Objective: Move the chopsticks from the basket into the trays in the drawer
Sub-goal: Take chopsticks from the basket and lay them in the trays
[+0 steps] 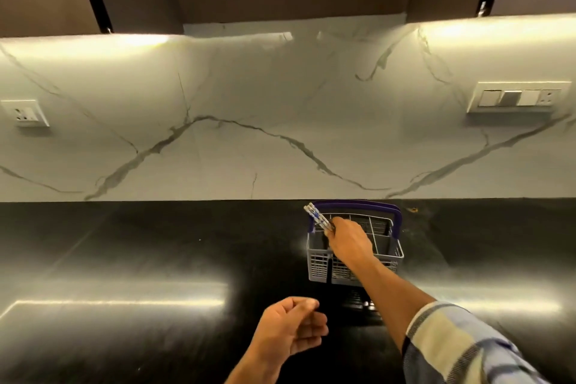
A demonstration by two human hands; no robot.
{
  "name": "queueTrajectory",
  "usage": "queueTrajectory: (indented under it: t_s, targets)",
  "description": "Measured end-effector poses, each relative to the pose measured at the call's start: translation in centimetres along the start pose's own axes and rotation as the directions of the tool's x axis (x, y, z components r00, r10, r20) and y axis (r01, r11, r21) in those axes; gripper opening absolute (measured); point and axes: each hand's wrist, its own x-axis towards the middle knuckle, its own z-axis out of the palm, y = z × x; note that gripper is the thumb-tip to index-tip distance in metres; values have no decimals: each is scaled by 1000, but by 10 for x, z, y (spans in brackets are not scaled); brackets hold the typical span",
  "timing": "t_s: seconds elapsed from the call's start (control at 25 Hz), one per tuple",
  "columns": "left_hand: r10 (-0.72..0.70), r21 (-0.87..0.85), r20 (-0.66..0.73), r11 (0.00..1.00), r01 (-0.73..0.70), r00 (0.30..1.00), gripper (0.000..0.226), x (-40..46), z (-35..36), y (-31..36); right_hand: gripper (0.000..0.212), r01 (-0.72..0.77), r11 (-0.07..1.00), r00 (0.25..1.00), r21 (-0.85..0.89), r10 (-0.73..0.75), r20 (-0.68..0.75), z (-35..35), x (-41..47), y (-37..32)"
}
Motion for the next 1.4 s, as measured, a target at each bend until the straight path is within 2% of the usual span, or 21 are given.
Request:
queueTrajectory:
  t_s: [0.16,0.48,0.64,0.76,0.96,1.08,1.28,1.4]
  targets:
    - [-8,-41,-33,999,6,999,22,11,-12,-2,17,96,995,995,-16,-97,-23,9,6,7]
    - [30,-67,-11,997,-31,999,24,18,0,13,33,105,986,995,132,-104,-13,-15,2,20]
    - [117,-35,-1,993,-117,993,23,9,13,39,21,112,944,993,310,-96,-67,-52,-5,11]
    - [261,6,-8,965,-261,965,23,1,21,67,25,158,899,987,409,-138,-79,-90,-15,-1]
    - [517,107,34,849,-517,856,25,-19,37,108,21,164,743,969,649,-244,35,-148,-56,-10]
    - [594,196,160,763,-615,788,28,-35,53,110,23,157,771,925,617,-334,183,-155,-92,-3]
    - [479,180,285,824,-537,831,28,-44,64,55,14,-6,772,899,636,-274,341,-108,-154,30]
    - [408,134,168,892,-431,897,23,-38,60,5,6,-167,746,907,645,-139,396,-66,-193,52]
